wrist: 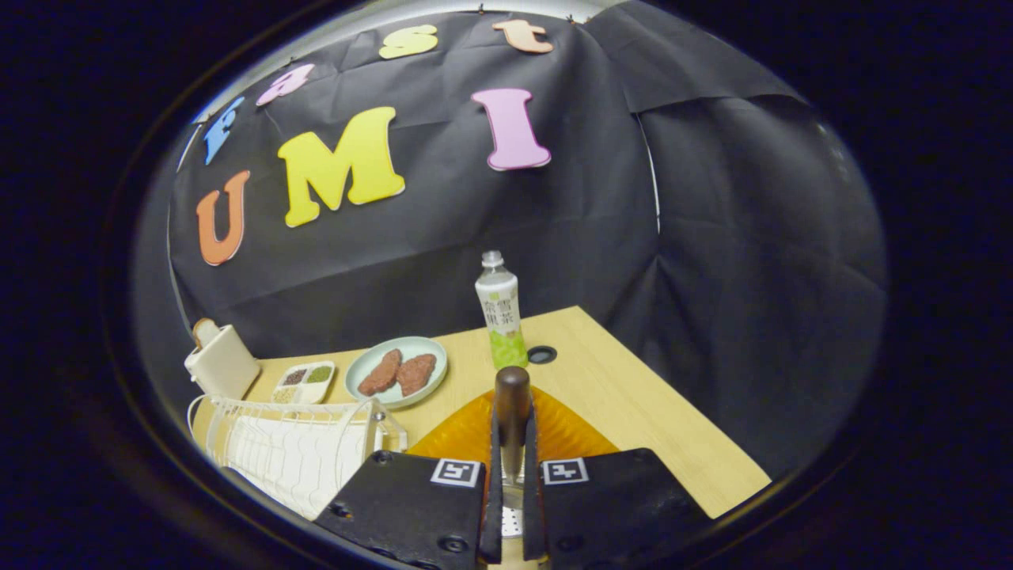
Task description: Take the plate from the dish rack, then take the spoon from the basket and place it into the plate.
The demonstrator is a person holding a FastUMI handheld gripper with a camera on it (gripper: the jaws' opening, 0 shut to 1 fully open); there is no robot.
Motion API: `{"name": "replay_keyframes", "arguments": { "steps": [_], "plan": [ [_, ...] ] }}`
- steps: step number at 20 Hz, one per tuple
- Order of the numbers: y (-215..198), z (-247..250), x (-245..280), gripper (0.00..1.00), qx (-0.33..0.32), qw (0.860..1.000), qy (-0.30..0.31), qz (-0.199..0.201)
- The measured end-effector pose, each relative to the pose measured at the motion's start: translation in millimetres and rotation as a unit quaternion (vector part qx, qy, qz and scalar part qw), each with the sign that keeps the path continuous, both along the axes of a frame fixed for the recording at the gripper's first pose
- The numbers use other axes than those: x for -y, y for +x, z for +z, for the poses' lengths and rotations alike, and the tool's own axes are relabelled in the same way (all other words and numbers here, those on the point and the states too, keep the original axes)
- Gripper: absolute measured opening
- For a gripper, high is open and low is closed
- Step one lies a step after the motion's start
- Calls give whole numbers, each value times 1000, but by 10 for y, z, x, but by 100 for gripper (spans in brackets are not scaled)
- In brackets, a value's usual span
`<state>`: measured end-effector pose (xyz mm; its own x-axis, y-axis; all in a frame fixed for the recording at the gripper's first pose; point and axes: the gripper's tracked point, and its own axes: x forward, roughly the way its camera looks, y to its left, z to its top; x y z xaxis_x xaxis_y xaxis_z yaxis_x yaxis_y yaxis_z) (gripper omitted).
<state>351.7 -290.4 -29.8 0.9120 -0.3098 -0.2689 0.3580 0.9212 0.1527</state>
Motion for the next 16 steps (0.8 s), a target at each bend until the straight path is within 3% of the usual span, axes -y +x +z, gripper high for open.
{"name": "replay_keyframes", "arguments": {
  "steps": [4, 9, 16],
  "plan": [
    [-329, 450, -236, 15, 39, 998, -40, -4],
    [-874, 851, -875, 15, 82, 994, -65, 40],
    [-1670, 658, -1983, 15, 109, 982, -107, 112]
  ]
}}
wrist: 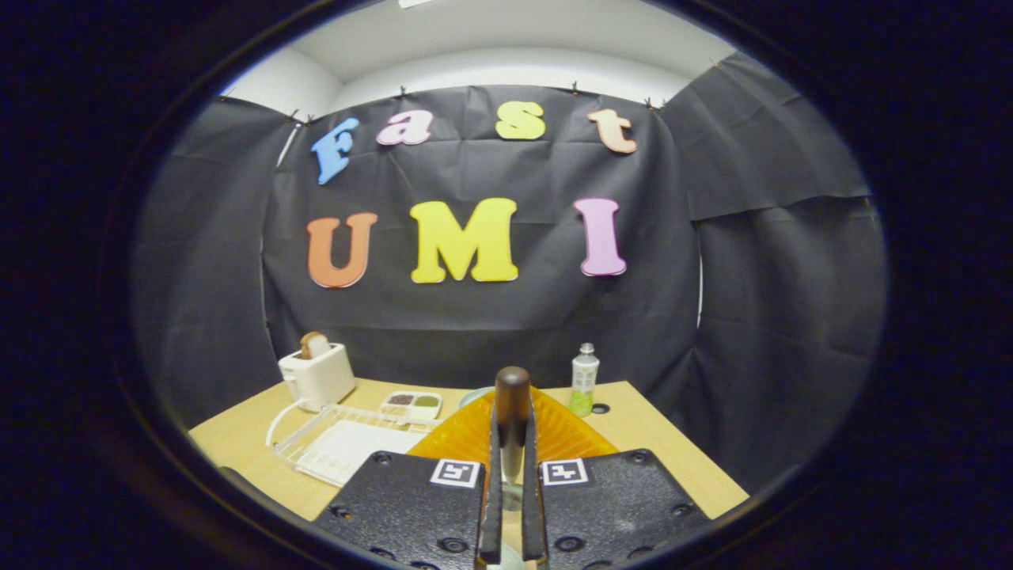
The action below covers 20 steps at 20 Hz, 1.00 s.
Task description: Take the plate from the dish rack, then take the spoon from the basket and place it into the plate.
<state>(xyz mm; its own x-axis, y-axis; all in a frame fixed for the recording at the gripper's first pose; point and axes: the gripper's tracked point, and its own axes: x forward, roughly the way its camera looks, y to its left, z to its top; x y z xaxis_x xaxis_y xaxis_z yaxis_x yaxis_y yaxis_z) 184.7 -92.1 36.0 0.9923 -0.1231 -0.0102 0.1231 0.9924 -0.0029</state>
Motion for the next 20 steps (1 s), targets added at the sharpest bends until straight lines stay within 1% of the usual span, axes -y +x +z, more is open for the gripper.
{"name": "replay_keyframes", "arguments": {
  "steps": [2, 4, 6, 8, 10, 14, 17, 20],
  "plan": [
    [-155, -315, -344, 16, -15, 999, -20, 24],
    [-245, -653, -605, 16, -26, 998, -43, 38],
    [-317, -960, -825, 16, -37, 997, -52, 49],
    [-370, -1204, -938, 16, -51, 997, -42, 46],
    [-405, -1399, -965, 16, -69, 996, -32, 42],
    [-455, -1625, -907, 17, -91, 995, 23, 33],
    [-465, -1722, -808, 18, -91, 994, 53, 32],
    [-474, -1710, -633, 20, -77, 995, 59, 16]
  ]
}}
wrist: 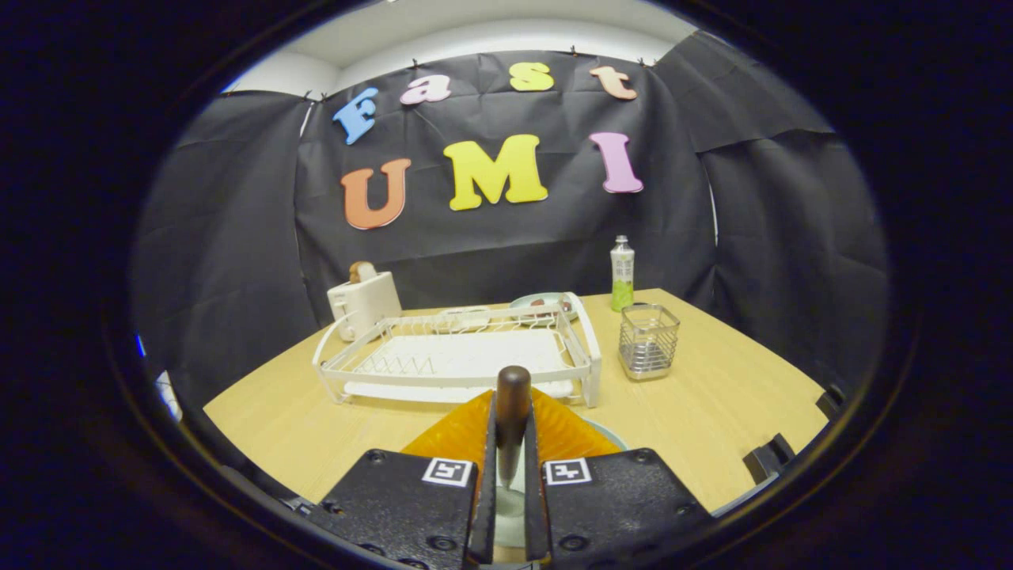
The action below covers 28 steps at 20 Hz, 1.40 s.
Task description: Take the plate from the dish rack, then take the spoon from the basket and place it into the plate.
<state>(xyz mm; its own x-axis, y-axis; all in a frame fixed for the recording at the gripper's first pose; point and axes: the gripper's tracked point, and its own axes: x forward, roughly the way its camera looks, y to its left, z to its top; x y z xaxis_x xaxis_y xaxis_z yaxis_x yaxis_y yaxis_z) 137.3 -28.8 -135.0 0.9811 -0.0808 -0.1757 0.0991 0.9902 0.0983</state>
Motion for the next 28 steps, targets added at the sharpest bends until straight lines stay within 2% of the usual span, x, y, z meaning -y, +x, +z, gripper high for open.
{"name": "replay_keyframes", "arguments": {
  "steps": [2, 4, 6, 11, 18, 24, 28],
  "plan": [
    [-20, 24, 68, 21, 6, 1000, 2, -6],
    [-52, 142, 305, 39, 22, 999, -6, -42],
    [-96, 301, 411, 56, 43, 997, -3, -60],
    [-188, 546, 529, 100, 46, 997, 10, -60],
    [-354, 777, 522, 100, 45, 997, 7, -65],
    [-942, 1335, 351, 100, 87, 993, -34, -68],
    [-1349, 1544, 112, 100, 113, 992, -31, -45]
  ]
}}
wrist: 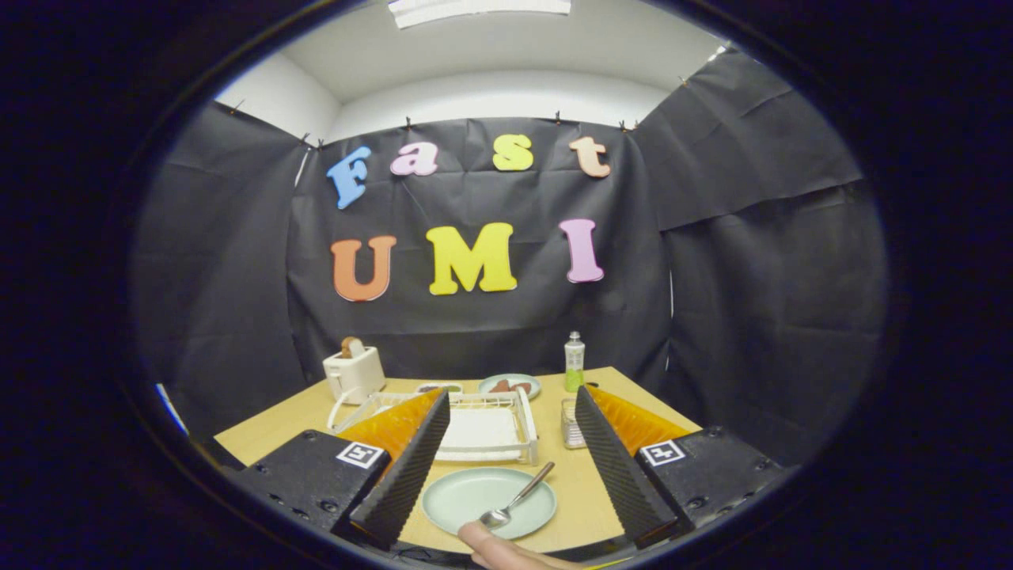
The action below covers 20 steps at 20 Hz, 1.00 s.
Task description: Take the plate from the dish rack, then take the spoon from the basket and place it into the plate.
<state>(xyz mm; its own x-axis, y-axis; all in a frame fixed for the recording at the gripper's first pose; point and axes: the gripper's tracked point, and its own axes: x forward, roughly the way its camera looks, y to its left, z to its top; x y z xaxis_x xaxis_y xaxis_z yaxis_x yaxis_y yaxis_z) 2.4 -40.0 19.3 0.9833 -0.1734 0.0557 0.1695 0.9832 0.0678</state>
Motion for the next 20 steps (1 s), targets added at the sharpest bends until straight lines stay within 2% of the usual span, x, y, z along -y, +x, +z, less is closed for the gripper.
{"name": "replay_keyframes", "arguments": {
  "steps": [6, 9, 20],
  "plan": [
    [-406, 8, -254, 100, 17, 999, -20, 25],
    [-458, -55, -312, 100, 11, 999, -27, 38],
    [-436, -150, -240, 100, 2, 999, -18, 37]
  ]
}}
